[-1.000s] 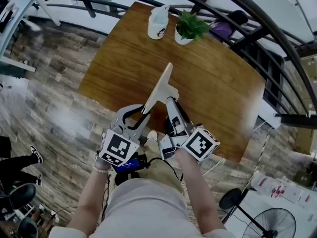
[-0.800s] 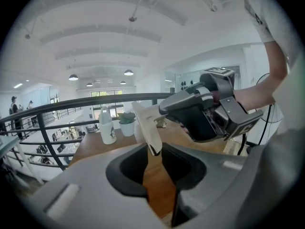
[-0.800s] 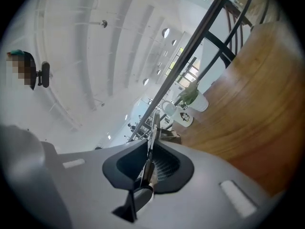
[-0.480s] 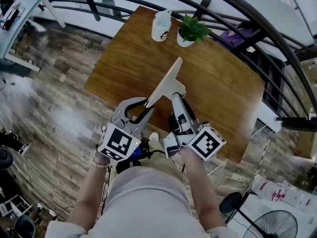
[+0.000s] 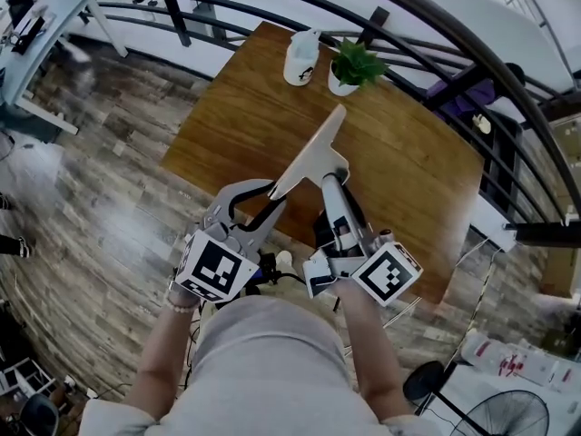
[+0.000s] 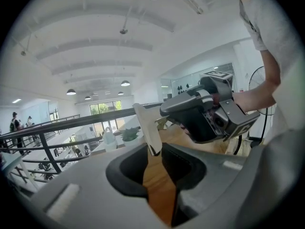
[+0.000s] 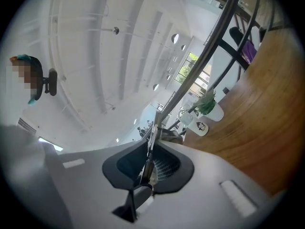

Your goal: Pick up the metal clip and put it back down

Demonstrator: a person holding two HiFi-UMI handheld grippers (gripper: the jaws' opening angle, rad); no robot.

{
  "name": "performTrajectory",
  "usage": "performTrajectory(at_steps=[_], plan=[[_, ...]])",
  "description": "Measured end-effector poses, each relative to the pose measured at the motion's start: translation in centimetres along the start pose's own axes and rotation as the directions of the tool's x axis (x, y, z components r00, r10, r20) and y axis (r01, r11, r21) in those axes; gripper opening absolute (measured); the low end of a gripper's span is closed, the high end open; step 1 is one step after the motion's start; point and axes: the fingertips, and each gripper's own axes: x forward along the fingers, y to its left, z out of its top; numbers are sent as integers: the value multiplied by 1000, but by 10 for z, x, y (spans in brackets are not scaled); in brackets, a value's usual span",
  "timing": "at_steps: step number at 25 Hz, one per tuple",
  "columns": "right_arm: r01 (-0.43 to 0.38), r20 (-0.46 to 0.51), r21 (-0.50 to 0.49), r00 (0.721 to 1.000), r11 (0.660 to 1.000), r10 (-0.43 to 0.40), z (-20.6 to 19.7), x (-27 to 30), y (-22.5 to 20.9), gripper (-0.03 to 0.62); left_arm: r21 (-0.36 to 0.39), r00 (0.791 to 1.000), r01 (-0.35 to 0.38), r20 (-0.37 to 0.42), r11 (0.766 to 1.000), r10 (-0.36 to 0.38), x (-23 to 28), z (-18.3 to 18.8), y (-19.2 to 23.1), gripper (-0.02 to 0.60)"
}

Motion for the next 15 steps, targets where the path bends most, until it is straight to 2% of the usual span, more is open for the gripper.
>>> performTrajectory(at_steps=[5, 15], plan=[[-35, 12, -17, 999, 999, 36, 2, -4, 17, 55, 9, 1000, -7, 21, 1000, 7, -11, 10, -2, 100], [-47, 21, -29, 999, 998, 47, 5, -10, 23, 57, 21, 999, -7, 39, 1000, 6, -16, 17, -6, 100]])
